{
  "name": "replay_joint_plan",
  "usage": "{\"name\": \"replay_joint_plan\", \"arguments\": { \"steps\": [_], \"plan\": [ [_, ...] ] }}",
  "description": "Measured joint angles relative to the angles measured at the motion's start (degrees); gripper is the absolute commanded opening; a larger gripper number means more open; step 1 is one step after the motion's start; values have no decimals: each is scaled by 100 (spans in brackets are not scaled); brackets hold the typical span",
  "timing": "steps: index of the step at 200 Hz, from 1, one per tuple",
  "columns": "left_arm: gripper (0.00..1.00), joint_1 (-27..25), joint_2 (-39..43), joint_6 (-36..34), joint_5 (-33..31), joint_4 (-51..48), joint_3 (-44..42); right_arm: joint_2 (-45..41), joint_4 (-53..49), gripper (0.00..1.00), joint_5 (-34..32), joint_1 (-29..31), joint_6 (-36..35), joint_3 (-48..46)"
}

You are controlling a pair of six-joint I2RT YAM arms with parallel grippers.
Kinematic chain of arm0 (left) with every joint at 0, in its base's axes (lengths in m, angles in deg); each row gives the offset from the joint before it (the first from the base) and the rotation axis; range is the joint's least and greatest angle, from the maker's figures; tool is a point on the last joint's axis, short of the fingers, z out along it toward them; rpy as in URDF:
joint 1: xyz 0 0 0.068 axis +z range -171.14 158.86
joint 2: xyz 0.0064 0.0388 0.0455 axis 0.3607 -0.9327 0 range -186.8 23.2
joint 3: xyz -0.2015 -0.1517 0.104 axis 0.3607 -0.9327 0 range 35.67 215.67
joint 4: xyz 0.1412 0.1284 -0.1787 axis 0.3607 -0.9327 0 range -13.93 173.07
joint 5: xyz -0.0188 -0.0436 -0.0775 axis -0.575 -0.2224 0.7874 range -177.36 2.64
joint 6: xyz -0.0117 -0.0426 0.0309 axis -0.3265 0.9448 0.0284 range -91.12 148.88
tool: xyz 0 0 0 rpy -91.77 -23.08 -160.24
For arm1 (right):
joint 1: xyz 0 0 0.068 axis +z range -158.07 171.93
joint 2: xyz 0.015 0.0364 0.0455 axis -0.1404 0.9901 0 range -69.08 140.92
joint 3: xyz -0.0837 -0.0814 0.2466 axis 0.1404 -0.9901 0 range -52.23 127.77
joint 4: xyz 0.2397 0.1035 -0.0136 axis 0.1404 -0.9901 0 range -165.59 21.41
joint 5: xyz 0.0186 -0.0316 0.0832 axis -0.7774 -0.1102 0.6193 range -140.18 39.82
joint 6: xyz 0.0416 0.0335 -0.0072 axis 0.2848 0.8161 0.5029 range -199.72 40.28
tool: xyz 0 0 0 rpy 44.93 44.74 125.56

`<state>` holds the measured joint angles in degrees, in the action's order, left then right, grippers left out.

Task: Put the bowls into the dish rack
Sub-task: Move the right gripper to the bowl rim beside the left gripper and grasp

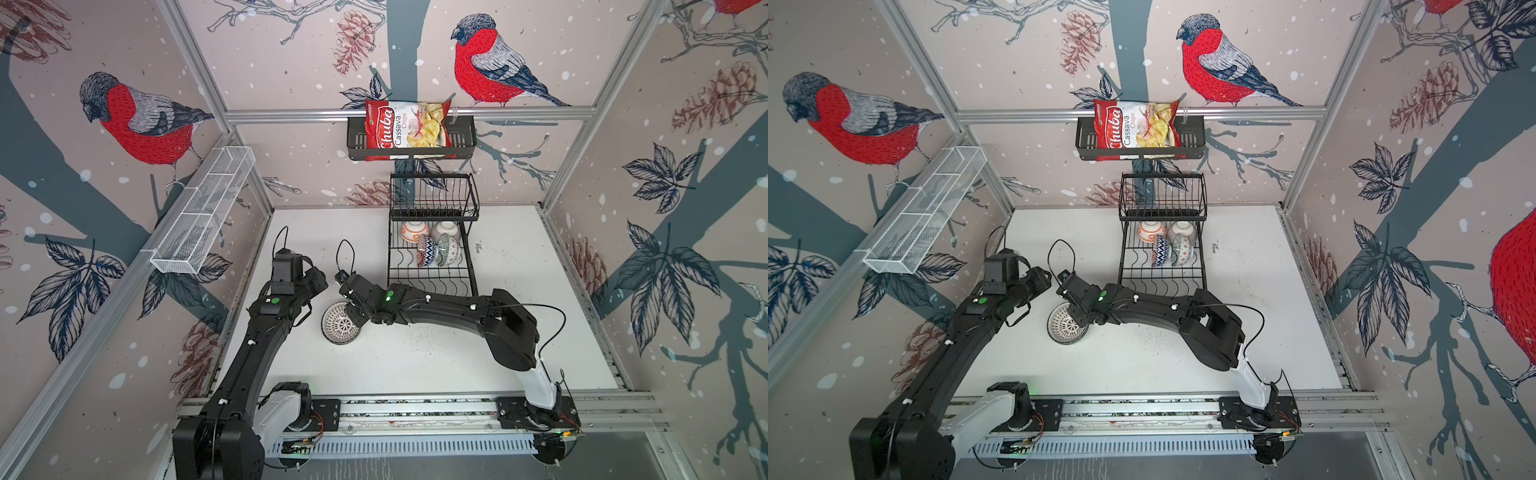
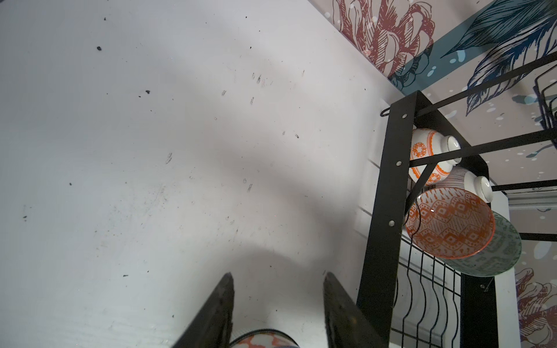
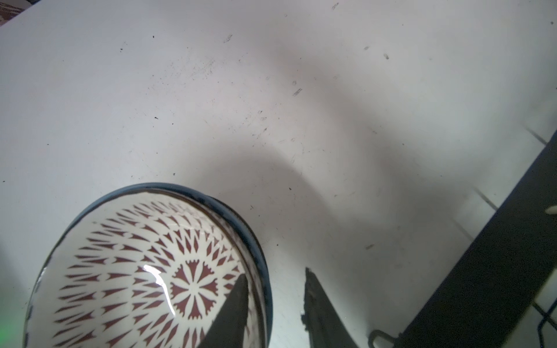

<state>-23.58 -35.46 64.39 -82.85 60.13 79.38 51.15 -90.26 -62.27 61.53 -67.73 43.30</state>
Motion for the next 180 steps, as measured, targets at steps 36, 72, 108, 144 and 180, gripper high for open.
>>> {"name": "replay_joint_plan", "arguments": {
  "steps": [36,72,108,144,180],
  "plan": [
    [49,0,0,0,42,15,-20,-66,2,31,-22,24,-2,7],
    [49,0,2,0,127,31,-39,-7,7,29,26,37,-2,48],
    [49,2,2,0,136,33,-57,81,-2,22,111,46,-2,107],
    [49,4,2,-2,142,35,-61,118,-28,1,140,52,-15,155],
    [49,4,2,-4,144,37,-81,118,-61,0,122,81,15,227]
  ]
}}
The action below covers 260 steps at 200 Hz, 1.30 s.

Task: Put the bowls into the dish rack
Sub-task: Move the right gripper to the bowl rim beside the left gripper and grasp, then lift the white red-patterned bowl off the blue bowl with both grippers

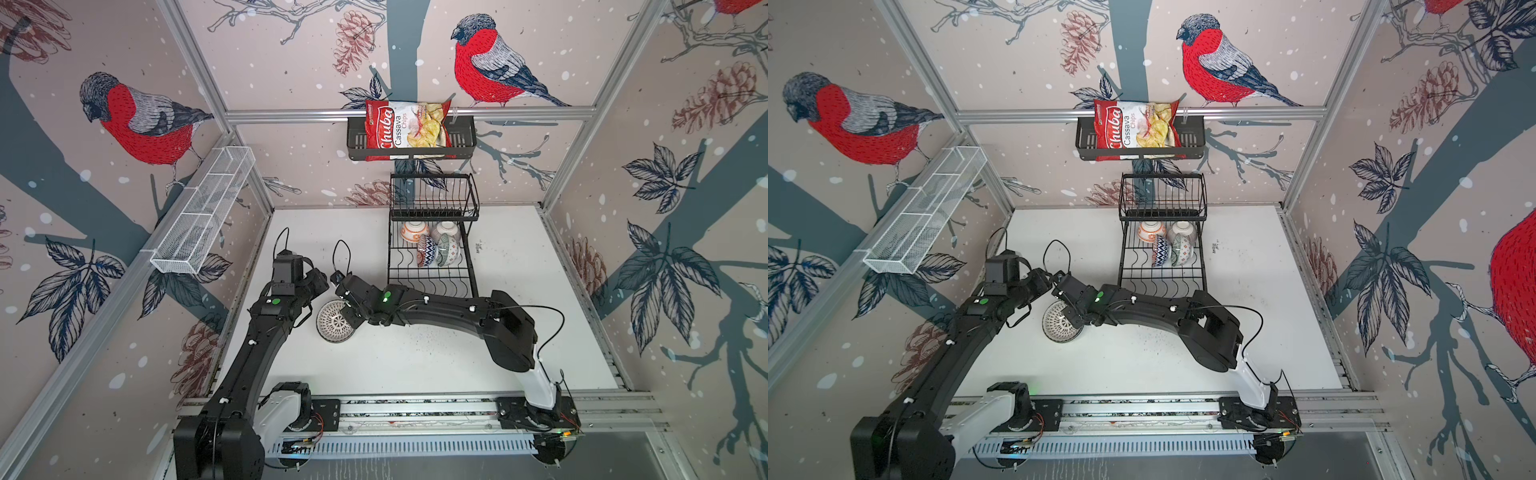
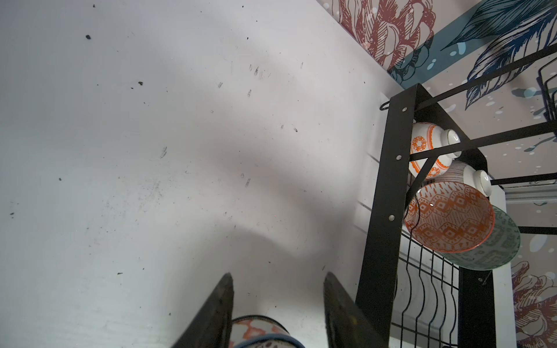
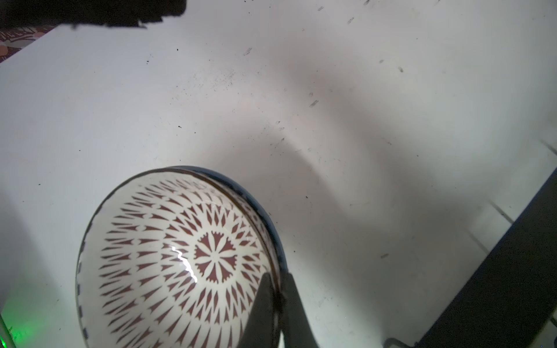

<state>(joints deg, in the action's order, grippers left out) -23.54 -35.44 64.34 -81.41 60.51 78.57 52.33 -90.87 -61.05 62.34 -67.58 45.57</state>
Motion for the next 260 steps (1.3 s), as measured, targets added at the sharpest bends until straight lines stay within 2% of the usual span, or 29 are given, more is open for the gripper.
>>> {"name": "replay_joint_plan", "arguments": {
  "steps": [71,103,125,146,175,219,260],
  "plan": [
    [49,0,-15,-42,26,48,-46,-278,-57,0,9,-48,-42,-120],
    [50,0,-26,-57,44,59,-46,-516,-4,0,249,-208,-35,-321],
    [53,0,-17,-98,81,61,-44,-643,79,0,363,-304,-24,-420],
    [61,0,35,-105,166,85,-39,-743,125,0,433,-376,-22,-507],
    [65,0,125,-149,398,151,11,-920,151,0,498,-490,-22,-603],
    [66,0,289,-330,1058,337,195,-1182,306,0,505,-678,-20,-706],
    [66,-251,382,-595,1180,247,345,-1307,341,0,538,-791,-20,-717]
  ]
}}
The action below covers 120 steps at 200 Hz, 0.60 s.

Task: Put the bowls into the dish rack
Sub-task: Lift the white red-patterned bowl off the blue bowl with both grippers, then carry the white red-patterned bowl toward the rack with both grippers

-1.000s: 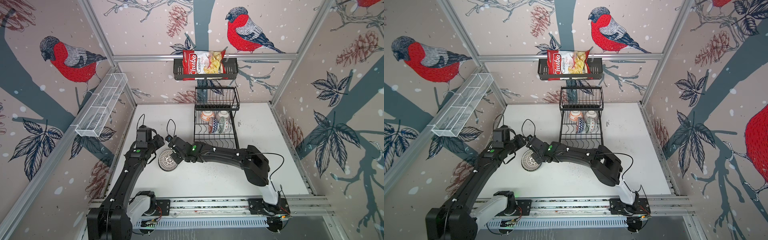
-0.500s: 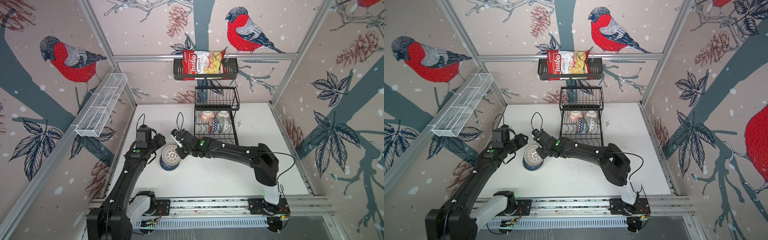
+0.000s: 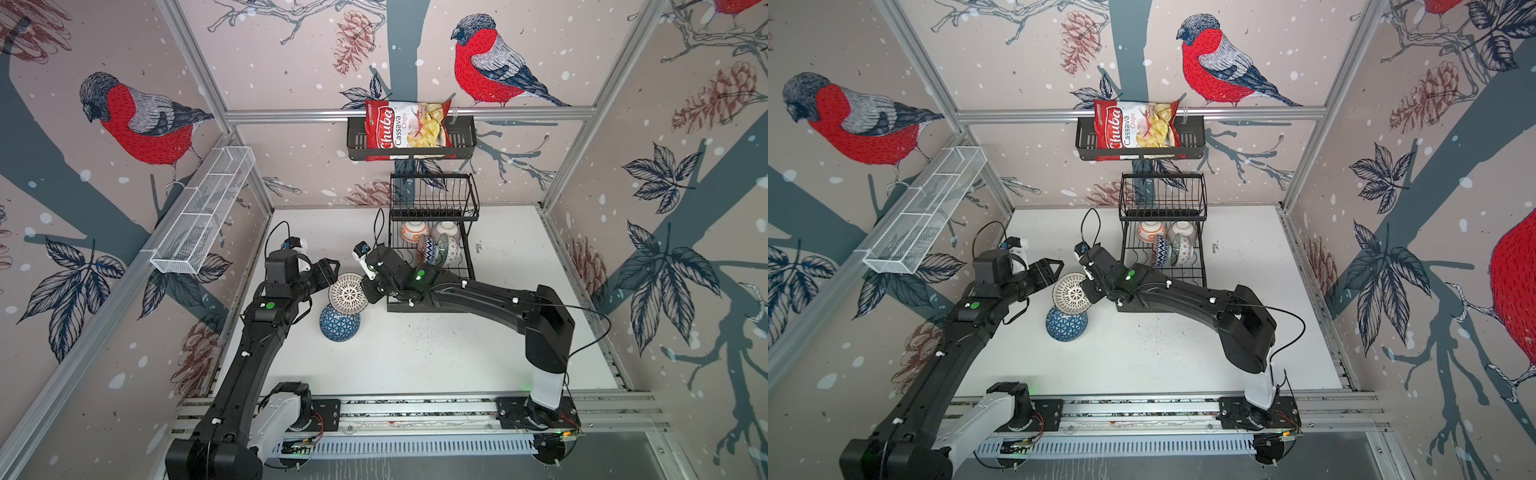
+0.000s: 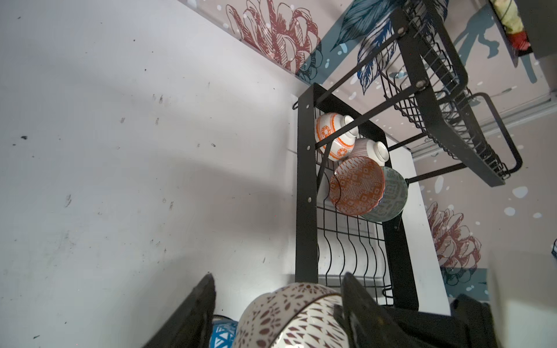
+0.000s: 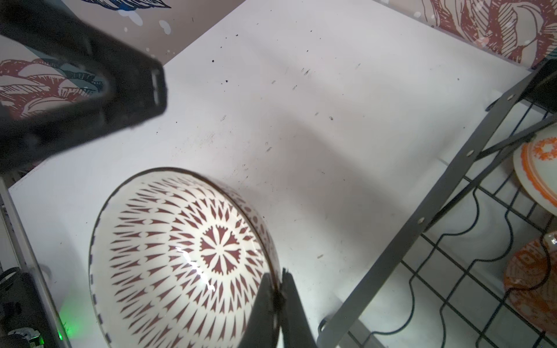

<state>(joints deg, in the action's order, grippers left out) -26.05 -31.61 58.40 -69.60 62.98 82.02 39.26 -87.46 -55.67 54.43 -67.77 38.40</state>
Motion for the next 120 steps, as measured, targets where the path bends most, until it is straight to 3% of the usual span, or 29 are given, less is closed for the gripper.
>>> {"name": "replay_joint_plan", "arguments": {
  "steps": [36,69,120],
  "plan": [
    [65,-651,-251,-168,-372,-240,138,-28,33,0,-7,-140,-2,-7],
    [64,-809,-330,-243,-892,-468,212,-44,39,0,-13,-243,-2,-79],
    [53,-1029,-603,-243,-1054,-476,216,-160,59,0,-7,-413,-2,-208]
  ]
}}
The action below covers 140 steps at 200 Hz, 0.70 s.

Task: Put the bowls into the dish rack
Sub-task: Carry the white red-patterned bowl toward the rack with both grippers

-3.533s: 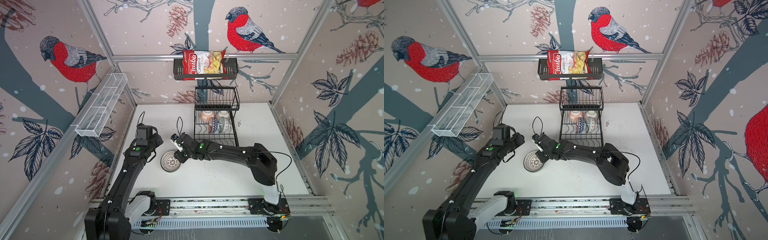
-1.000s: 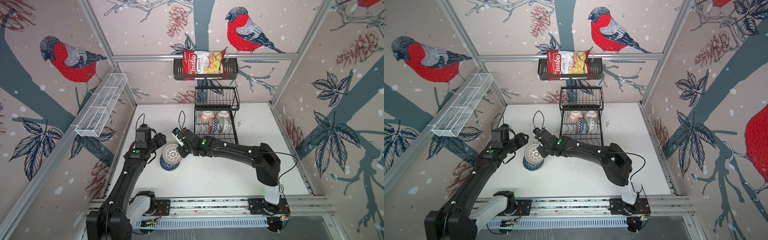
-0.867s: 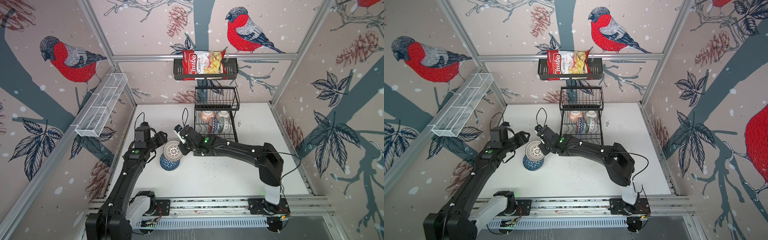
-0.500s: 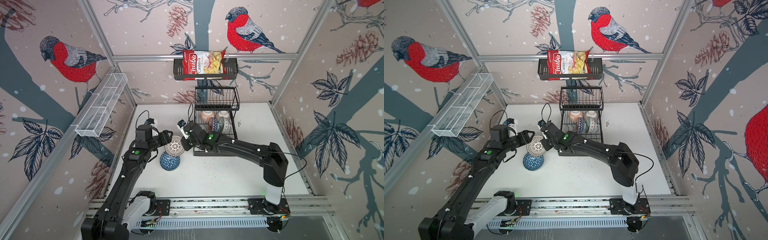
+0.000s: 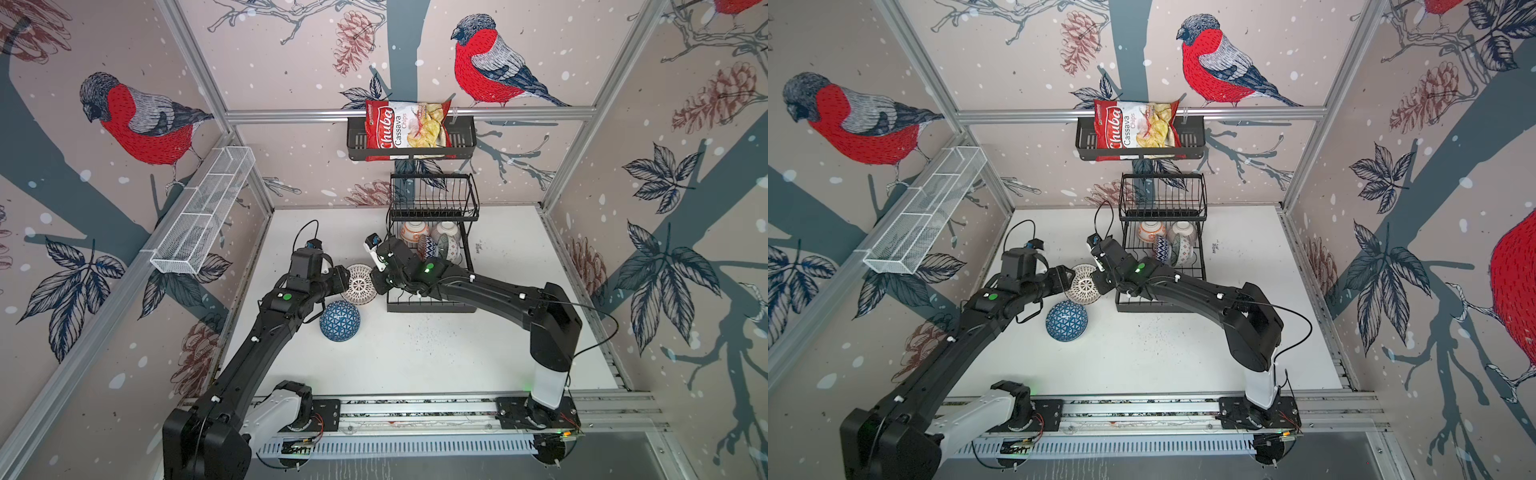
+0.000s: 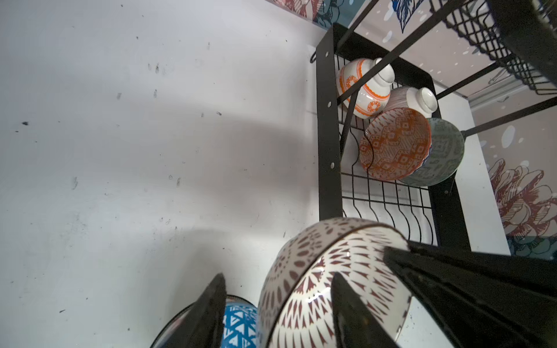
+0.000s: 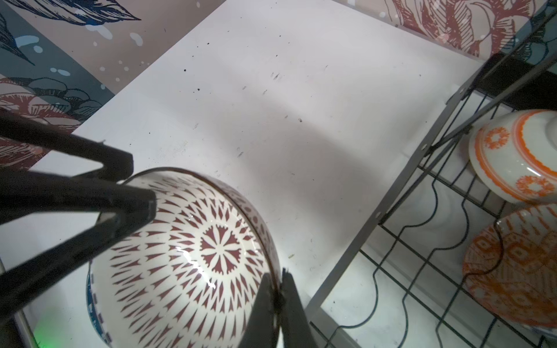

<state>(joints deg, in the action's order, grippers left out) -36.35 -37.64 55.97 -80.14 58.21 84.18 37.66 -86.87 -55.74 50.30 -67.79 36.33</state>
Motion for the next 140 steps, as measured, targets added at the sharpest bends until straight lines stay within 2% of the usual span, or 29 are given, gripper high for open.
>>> {"name": "replay_joint_plan", "arguments": {
  "steps": [30,80,115,140],
  "plan": [
    [43,-299,-251,13,-114,24,39,-83,66,0,-24,-94,-2,-74],
    [26,-382,-531,122,-168,238,59,-273,162,0,17,-219,-4,-234],
    [7,-420,-772,195,-142,450,103,-310,197,0,-9,-295,0,-339],
    [0,-415,-925,254,-146,546,114,-339,291,0,-66,-313,-7,-363]
  ]
}}
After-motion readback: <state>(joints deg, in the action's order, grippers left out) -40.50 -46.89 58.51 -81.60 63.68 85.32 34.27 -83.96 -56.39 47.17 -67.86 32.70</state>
